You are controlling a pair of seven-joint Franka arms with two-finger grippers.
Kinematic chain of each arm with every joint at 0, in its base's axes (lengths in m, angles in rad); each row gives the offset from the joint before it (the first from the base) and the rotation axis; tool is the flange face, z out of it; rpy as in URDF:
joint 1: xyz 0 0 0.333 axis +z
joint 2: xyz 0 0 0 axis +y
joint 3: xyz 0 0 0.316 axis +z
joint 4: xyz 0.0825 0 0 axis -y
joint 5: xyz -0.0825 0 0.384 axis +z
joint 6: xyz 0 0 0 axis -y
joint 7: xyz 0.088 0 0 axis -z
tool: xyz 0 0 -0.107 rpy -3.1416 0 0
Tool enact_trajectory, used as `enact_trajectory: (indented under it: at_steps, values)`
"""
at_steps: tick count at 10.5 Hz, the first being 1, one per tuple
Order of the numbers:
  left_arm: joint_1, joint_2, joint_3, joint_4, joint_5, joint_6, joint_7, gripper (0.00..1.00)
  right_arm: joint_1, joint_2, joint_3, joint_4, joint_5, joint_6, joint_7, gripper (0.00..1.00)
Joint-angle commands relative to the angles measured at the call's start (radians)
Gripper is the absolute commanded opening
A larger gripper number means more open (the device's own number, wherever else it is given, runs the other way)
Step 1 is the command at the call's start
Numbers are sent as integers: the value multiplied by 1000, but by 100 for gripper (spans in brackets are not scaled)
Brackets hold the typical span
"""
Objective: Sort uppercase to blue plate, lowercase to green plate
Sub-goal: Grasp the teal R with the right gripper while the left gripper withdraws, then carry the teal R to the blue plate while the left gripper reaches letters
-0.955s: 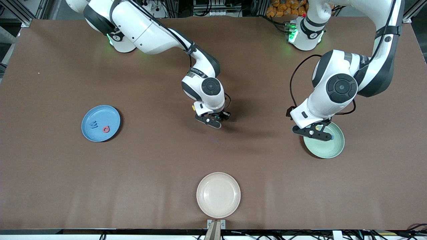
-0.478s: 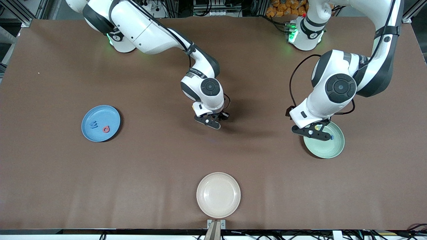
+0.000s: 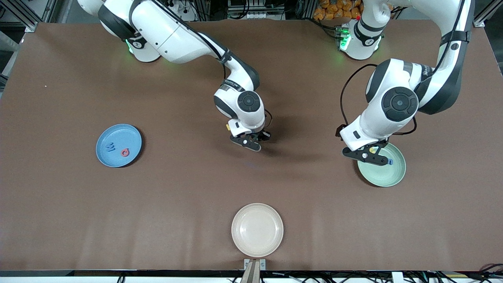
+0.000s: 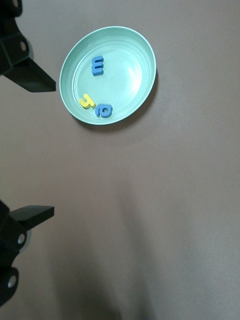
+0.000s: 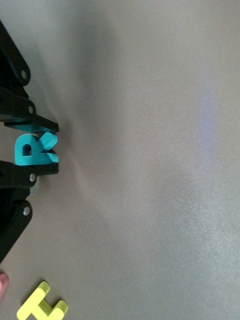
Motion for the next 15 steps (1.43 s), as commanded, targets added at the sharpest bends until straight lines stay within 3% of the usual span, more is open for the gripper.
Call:
enact_trajectory:
  at_steps: [1, 8, 15]
  values:
    - [3, -32, -2, -2, -22, -9, 7, 100, -2, -7, 3, -6, 14, -2, -16, 23]
    - [28, -81, 0, -3, -24, -55, 6, 100, -21, -21, 3, 0, 14, -26, -62, 19]
    - [43, -114, 6, -3, -24, -112, 12, 100, -139, -50, 16, -2, 17, -126, -298, 18]
